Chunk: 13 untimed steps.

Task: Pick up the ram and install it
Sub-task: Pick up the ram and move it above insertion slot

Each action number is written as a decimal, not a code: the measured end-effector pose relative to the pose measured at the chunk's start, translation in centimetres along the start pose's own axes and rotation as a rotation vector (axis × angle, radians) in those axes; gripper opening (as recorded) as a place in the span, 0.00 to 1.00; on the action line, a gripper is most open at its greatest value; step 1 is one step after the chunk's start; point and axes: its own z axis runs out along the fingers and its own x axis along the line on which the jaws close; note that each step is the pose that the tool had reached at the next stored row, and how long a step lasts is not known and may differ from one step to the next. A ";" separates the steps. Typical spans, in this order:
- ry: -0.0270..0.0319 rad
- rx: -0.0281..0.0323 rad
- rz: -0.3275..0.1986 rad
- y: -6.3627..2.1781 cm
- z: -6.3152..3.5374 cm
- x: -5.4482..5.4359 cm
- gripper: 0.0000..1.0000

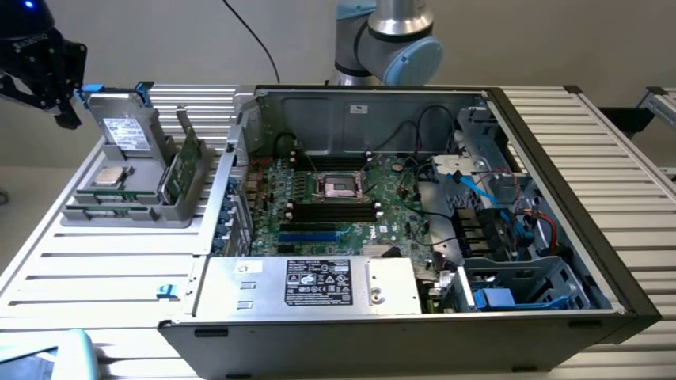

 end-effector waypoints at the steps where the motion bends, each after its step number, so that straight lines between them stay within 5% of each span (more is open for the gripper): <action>1: 0.0010 0.0018 -0.014 0.00 0.00 0.0 0.11; 5: 0.0055 0.0066 -0.059 0.00 0.01 0.0 0.11; 13: 0.0056 0.0066 -0.059 0.00 0.01 0.0 0.12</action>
